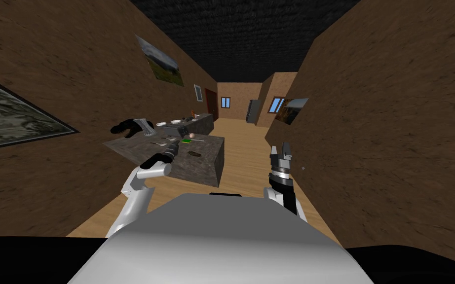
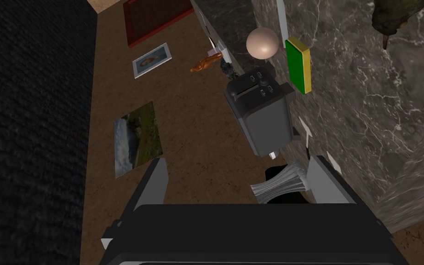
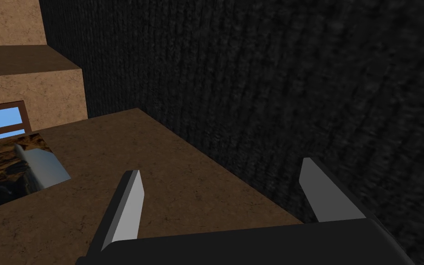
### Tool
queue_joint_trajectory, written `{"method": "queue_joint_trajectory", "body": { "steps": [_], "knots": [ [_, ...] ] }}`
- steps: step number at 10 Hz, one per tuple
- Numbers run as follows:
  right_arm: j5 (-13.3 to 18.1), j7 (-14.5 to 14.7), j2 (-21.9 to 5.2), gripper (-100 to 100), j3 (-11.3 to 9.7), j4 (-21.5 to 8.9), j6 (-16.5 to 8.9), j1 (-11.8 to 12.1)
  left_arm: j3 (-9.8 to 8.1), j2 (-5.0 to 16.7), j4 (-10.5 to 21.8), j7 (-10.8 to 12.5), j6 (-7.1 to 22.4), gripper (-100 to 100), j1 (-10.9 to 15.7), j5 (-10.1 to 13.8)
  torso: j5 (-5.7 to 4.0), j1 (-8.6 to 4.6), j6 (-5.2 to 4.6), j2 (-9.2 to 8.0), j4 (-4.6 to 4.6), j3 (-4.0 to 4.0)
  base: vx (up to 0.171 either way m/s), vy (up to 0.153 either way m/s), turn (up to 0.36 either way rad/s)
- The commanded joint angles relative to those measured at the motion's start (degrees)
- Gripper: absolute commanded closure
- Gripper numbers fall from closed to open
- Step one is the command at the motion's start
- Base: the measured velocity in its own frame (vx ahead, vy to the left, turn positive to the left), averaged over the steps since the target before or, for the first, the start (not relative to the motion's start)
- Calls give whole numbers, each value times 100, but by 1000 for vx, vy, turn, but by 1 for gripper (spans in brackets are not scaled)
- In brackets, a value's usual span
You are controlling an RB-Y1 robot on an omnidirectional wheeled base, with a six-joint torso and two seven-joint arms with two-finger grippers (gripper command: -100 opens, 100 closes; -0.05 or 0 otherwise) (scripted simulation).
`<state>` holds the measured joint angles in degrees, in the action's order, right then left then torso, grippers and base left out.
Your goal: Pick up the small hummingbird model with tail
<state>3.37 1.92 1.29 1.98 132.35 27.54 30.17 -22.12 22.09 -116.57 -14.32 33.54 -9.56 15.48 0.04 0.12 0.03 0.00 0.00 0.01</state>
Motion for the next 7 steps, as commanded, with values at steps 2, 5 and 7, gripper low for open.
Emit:
{"method": "queue_joint_trajectory", "body": {
  "steps": [2,5,7],
  "knots": [
    [0,0,0,0,0,0,0,0,-114,145,193,-35,414,-100,167,148,0,-3,1,1,0,0,-17,22,-70],
    [0,0,0,0,0,0,0,0,-203,268,362,-50,853,-100,321,270,0,-3,1,2,0,-1,-14,24,-80],
    [0,0,0,0,0,0,0,0,-203,268,362,-50,1101,-100,321,270,0,-1,0,2,0,-1,-8,20,-57]
  ]
}}
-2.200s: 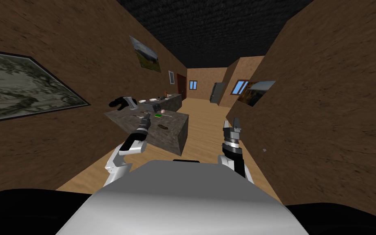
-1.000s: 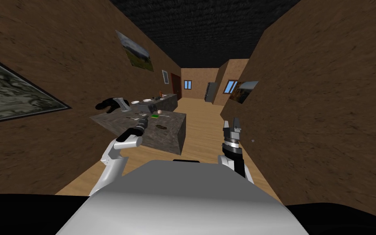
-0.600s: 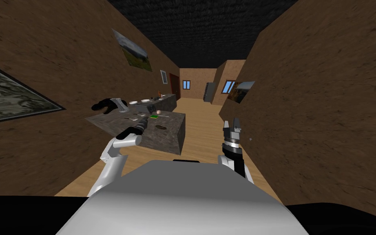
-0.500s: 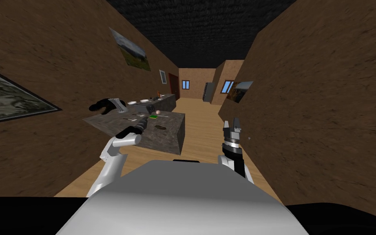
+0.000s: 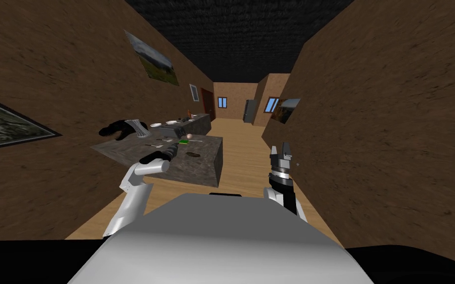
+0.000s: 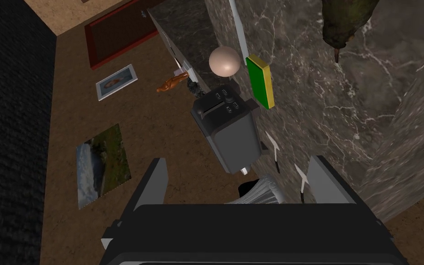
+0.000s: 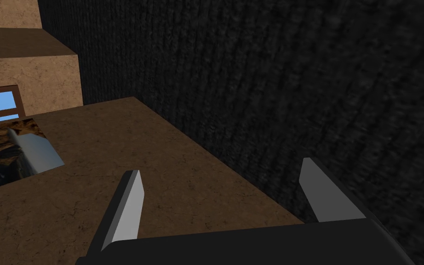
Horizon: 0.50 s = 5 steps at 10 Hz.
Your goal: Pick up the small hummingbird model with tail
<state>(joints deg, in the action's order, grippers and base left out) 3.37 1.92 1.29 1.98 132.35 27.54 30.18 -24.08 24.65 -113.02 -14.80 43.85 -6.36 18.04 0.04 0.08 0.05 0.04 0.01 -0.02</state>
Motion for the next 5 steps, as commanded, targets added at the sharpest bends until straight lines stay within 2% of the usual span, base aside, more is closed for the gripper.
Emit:
{"method": "queue_joint_trajectory", "body": {
  "steps": [1,3,4,5],
  "knots": [
    [0,0,0,0,0,0,0,0,-85,130,182,-7,286,-100,153,132,0,0,0,0,0,0,-2,19,-161],
    [0,0,0,0,0,0,0,0,-85,130,182,-7,512,-100,153,132,1,4,-1,1,0,-1,-5,22,-41],
    [0,0,0,0,0,0,0,0,-149,240,360,-2,718,-100,304,244,0,0,0,1,0,0,-3,19,-149],
    [0,0,0,0,0,0,0,-1,-149,240,360,-2,864,-100,304,244,-1,1,-5,3,0,-2,0,25,-105]
  ]
}}
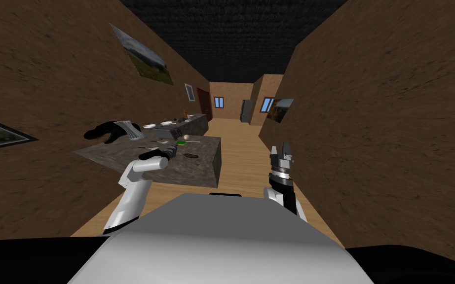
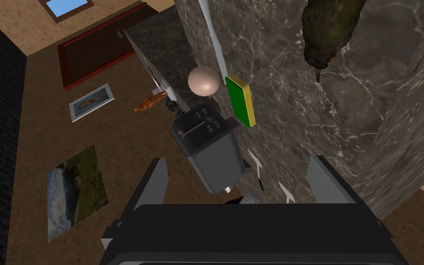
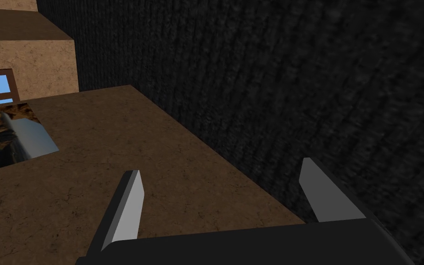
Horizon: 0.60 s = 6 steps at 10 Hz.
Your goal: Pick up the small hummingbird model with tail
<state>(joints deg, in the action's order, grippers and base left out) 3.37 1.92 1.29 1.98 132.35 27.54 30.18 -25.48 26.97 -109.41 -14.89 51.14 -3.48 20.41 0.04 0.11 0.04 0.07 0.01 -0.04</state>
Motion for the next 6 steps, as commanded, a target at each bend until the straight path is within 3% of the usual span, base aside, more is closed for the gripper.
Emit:
{"method": "queue_joint_trajectory", "body": {
  "steps": [1,2,6],
  "knots": [
    [0,0,0,0,0,0,0,0,-9,8,-1,7,214,-100,16,6,0,0,0,0,0,0,1,15,7],
    [0,0,0,0,0,0,0,0,-62,112,180,23,411,-100,163,111,0,-3,2,-1,0,0,1,21,-149],
    [0,0,0,0,0,0,0,0,-103,209,360,48,1021,-100,306,210,-1,-3,-4,3,1,-2,5,20,-88]
  ]
}}
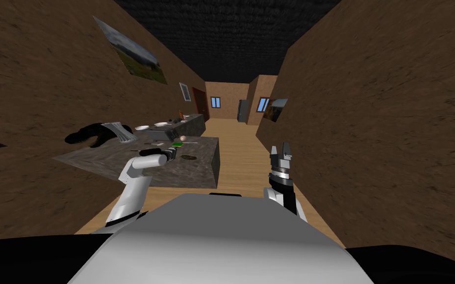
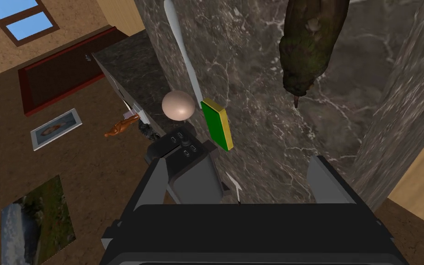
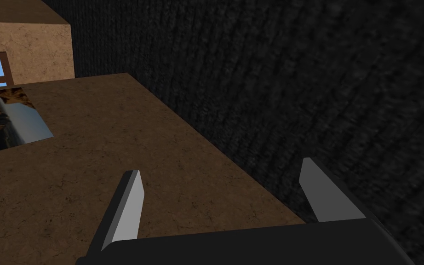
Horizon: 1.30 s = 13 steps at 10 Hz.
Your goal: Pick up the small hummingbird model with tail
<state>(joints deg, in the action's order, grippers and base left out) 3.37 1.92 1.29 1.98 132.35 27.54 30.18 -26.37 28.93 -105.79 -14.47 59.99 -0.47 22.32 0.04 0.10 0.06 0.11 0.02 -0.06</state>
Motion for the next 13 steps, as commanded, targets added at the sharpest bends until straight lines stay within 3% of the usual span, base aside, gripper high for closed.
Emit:
{"method": "queue_joint_trajectory", "body": {
  "steps": [1,3,6,8,13],
  "knots": [
    [0,0,0,0,0,0,0,0,-42,105,176,40,286,-100,140,110,0,0,0,0,0,0,10,32,-142],
    [0,0,0,0,0,0,0,0,-42,105,176,40,543,-100,140,110,1,3,1,-1,0,0,3,20,-28],
    [0,0,0,0,0,0,0,0,-71,278,520,127,1051,-100,394,270,0,-2,-1,-1,0,1,7,20,-126],
    [0,0,0,0,0,0,0,0,-71,278,520,127,1266,-100,394,270,0,0,1,0,0,0,7,18,-26],
    [0,0,0,0,0,0,0,0,-50,512,995,292,2096,-100,708,453,0,-3,1,1,0,-1,10,18,-101]
  ]
}}
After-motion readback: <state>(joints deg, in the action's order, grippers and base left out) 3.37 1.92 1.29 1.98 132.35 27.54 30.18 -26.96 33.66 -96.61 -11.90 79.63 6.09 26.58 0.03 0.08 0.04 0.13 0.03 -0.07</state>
